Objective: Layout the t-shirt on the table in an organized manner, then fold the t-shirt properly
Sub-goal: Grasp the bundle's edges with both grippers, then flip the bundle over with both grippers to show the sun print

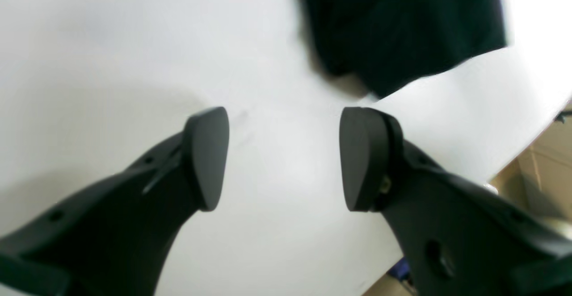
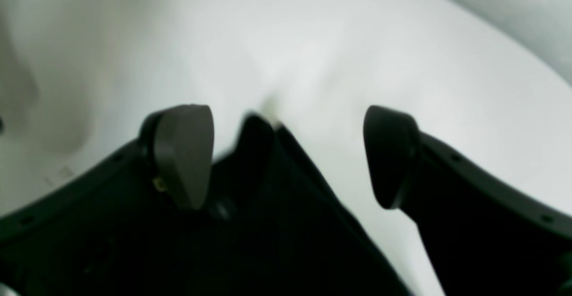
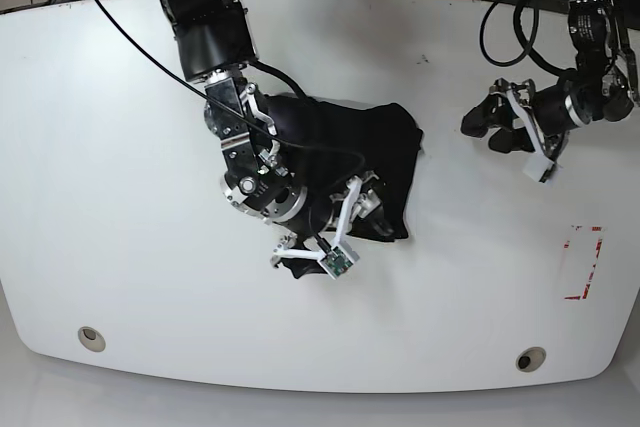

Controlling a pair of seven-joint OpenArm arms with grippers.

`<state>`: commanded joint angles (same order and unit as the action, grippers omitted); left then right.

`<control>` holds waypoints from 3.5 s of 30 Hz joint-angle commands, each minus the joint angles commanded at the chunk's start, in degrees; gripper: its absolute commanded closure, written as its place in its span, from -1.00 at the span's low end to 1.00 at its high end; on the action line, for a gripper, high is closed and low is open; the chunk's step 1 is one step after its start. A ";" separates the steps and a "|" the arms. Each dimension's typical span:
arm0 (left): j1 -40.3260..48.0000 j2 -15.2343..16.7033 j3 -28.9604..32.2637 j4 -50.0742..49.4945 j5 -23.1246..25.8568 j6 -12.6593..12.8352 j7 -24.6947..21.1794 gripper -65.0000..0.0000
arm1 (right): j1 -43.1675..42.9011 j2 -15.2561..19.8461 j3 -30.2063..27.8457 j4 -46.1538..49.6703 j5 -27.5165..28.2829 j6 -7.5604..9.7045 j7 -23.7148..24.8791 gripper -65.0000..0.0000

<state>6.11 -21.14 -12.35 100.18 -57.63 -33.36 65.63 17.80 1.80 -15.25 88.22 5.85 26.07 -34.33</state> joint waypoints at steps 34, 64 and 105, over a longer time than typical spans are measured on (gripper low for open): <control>-7.12 15.74 24.09 -7.12 33.76 0.00 -4.48 0.65 | -0.09 6.86 10.64 -26.20 0.26 10.55 13.36 0.60; -24.44 9.93 24.09 -21.71 33.93 -0.09 -4.75 0.65 | -23.21 5.54 10.73 0.97 -0.18 10.02 5.98 0.60; -12.40 20.48 22.68 1.32 40.97 3.52 -13.45 0.65 | -21.01 10.37 30.59 18.55 0.09 10.55 -4.57 0.59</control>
<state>-6.29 -0.66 10.33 101.49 -16.66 -29.85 52.18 -3.21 12.18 15.34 106.77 5.93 36.62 -38.90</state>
